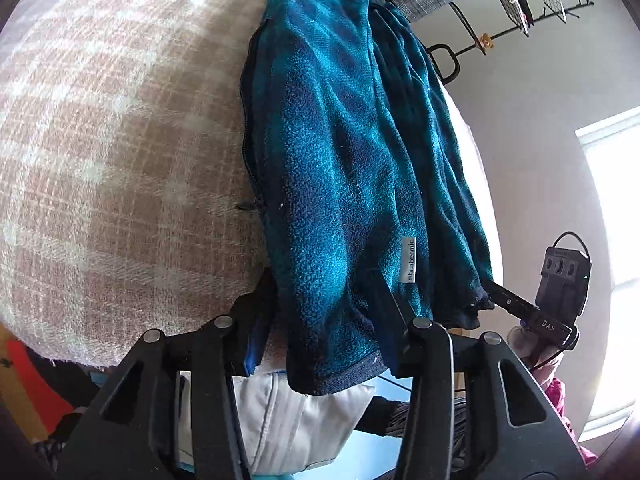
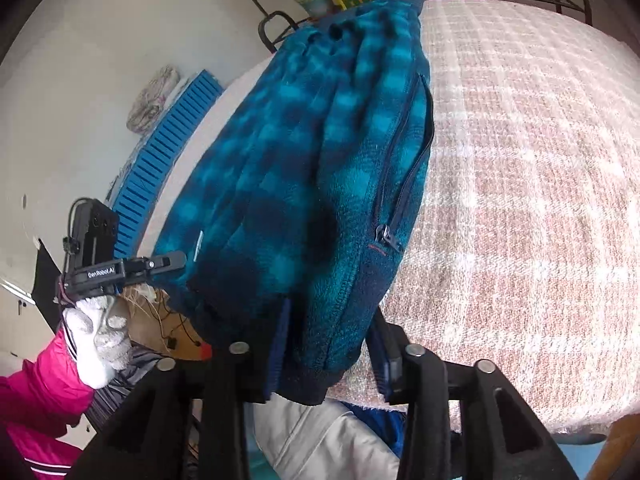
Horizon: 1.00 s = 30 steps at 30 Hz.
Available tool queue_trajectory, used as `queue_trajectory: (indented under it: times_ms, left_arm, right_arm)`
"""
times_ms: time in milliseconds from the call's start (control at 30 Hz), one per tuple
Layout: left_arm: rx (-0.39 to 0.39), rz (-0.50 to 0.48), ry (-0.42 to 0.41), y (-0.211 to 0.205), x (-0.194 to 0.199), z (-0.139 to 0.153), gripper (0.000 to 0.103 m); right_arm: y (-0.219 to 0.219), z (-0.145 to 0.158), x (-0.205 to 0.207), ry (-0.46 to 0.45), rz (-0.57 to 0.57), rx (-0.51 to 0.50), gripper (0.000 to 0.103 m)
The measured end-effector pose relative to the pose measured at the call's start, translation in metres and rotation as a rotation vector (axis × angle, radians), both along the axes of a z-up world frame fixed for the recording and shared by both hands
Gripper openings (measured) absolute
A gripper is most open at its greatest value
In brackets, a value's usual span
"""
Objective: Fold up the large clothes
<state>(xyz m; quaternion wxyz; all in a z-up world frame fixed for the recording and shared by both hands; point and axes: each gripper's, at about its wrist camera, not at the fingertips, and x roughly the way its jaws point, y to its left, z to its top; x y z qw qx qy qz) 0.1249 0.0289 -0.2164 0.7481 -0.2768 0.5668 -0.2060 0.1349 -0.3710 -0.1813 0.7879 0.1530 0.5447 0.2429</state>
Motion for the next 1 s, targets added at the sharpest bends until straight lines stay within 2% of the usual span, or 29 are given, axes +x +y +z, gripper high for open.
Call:
queue_trajectory:
  times_ms: [33,100,167,200,233,267,333,400,567,700,833,1000]
  left_arm:
    - [-0.004,-0.002,-0.003,-0.001,0.000,-0.001,0.046]
    - [0.020,-0.032,-0.030,-0.008,-0.004,0.000,0.045]
    - [0.017,-0.074,-0.026,-0.018,-0.004,0.000,0.027]
    - [0.034,-0.072,-0.039,-0.020,-0.005,0.002,0.024]
    - [0.037,-0.074,-0.045,-0.022,-0.003,0.005,0.017]
    - [0.026,-0.072,-0.044,-0.021,-0.002,0.007,0.014]
    - [-0.019,-0.051,-0.031,-0.016,0.001,0.012,0.013]
    - [-0.043,-0.041,-0.043,-0.012,0.004,0.021,0.012]
    - [-0.088,-0.008,-0.069,-0.006,0.016,0.048,0.012]
    - [-0.103,0.023,-0.092,-0.004,0.042,0.067,0.012]
    - [-0.078,0.048,-0.130,-0.009,0.077,0.084,0.012]
    - [-0.050,0.110,-0.136,-0.010,0.119,0.084,0.012]
  right_arm:
    - [-0.006,0.001,0.000,0.007,-0.019,0.032,0.060]
    - [-0.014,-0.008,0.003,0.051,-0.036,0.090,0.058]
    - [-0.011,-0.022,0.005,0.114,-0.012,0.142,0.051]
    - [-0.006,-0.027,0.005,0.135,0.006,0.169,0.044]
    - [0.000,-0.031,0.003,0.137,0.012,0.177,0.042]
    - [0.004,-0.030,0.004,0.126,0.015,0.170,0.039]
    - [0.010,-0.026,0.011,0.122,0.020,0.177,0.025]
    - [0.006,-0.021,0.016,0.120,-0.006,0.235,0.022]
    - [-0.005,-0.003,0.025,0.090,-0.073,0.358,0.019]
    - [-0.014,0.011,0.038,0.061,-0.134,0.411,0.018]
    - [-0.015,0.025,0.058,0.013,-0.180,0.395,0.017]
    - [0.002,0.038,0.099,-0.044,-0.213,0.273,0.017]
